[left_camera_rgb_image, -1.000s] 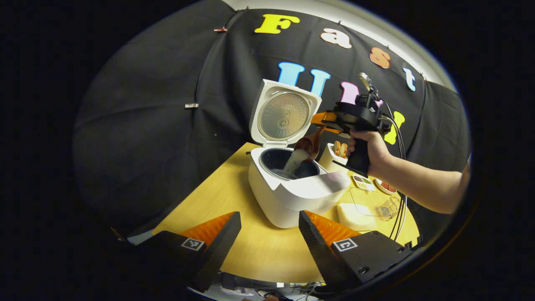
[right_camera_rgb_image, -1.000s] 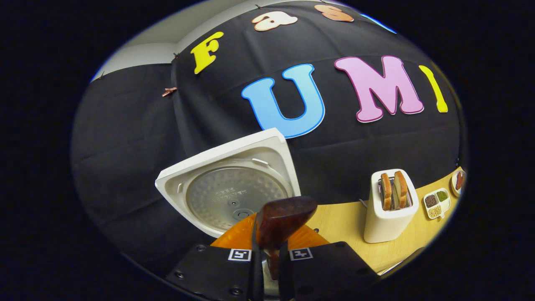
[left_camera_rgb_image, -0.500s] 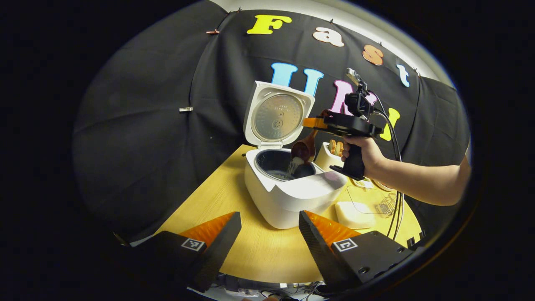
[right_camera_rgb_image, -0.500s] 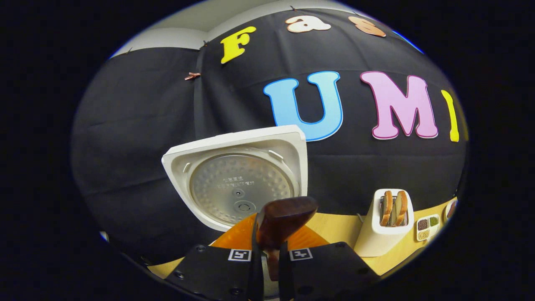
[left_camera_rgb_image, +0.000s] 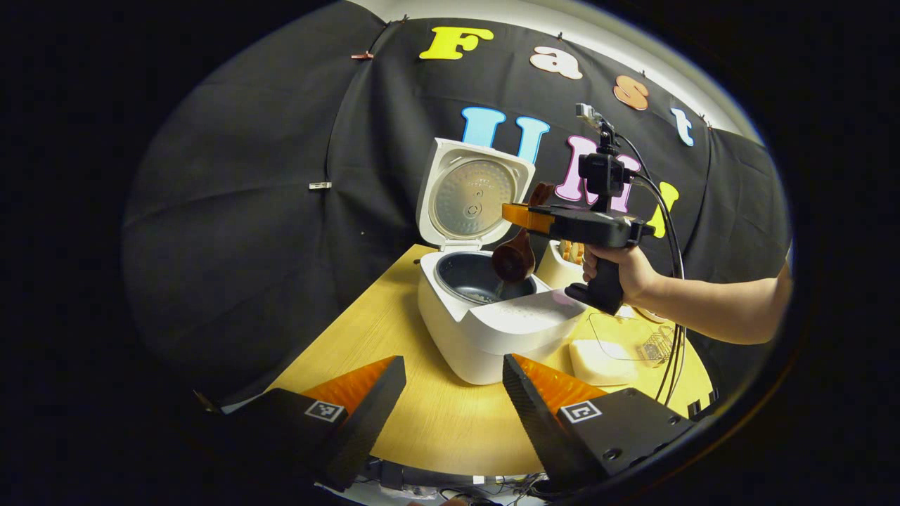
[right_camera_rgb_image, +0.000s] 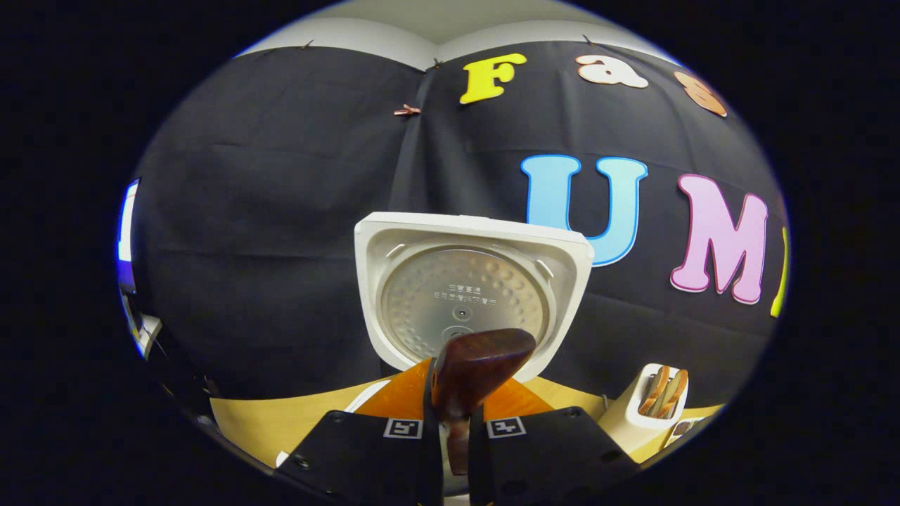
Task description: Close the left gripper, press the button to open the rice cooker; take a wooden spoon from the chopstick holder with the right hand, scoop a spoonful of rice and pour it into the rice cooker, then put the wooden spoon back into the chopstick holder.
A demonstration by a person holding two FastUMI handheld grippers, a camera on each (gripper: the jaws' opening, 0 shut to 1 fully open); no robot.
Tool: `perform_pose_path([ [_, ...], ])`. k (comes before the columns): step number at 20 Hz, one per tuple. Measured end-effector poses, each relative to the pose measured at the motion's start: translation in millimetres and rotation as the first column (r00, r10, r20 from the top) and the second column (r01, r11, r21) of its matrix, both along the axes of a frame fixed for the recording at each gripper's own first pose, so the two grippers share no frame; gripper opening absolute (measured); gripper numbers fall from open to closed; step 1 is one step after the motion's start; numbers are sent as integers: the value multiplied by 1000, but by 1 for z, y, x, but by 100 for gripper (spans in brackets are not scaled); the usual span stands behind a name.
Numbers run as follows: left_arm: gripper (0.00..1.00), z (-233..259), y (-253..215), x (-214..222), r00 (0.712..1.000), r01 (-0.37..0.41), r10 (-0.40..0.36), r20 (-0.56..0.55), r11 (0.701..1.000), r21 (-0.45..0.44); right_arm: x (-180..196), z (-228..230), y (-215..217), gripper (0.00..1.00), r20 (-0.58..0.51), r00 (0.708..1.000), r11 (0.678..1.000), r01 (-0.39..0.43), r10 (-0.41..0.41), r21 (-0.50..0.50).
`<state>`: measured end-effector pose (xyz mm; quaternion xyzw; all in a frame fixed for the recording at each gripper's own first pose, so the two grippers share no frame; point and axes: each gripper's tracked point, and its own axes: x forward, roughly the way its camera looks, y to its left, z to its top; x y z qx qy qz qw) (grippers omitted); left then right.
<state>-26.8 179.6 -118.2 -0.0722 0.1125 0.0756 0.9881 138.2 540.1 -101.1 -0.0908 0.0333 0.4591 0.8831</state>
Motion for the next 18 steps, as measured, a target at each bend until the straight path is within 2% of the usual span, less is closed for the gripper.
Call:
perform_pose_path([
  [1,96,-1,-1,-1,1000,-3,3,2,1000,0,-2,0,0,14,-8,1000,1000,-4,4,2],
  [2,96,0,-1,-2,1000,-7,7,2,1000,-1,-3,2,-1,18,-25,1000,1000,0,0,12],
  [5,96,2,-3,-3,1000,-16,16,8,1000,6,-2,19,-12,18,-92,995,996,34,-27,77],
  [8,96,8,-9,-2,1000,-18,18,12,999,31,4,39,-45,18,-171,984,985,85,-59,150],
  [9,96,10,-12,-1,1000,-18,18,18,999,40,7,47,-59,18,-189,979,981,110,-79,162],
  [10,96,14,-16,0,1000,-19,17,25,999,46,12,55,-75,14,-197,975,976,136,-102,171],
  [11,96,17,-20,1,999,-17,16,32,999,49,16,64,-93,18,-198,972,970,163,-126,182],
  [14,96,25,-34,6,999,-24,22,46,999,39,35,92,-154,18,-182,962,945,241,-203,223],
  [18,96,44,-64,23,995,-29,30,92,999,-15,60,107,-243,18,-159,936,914,344,-314,215],
])
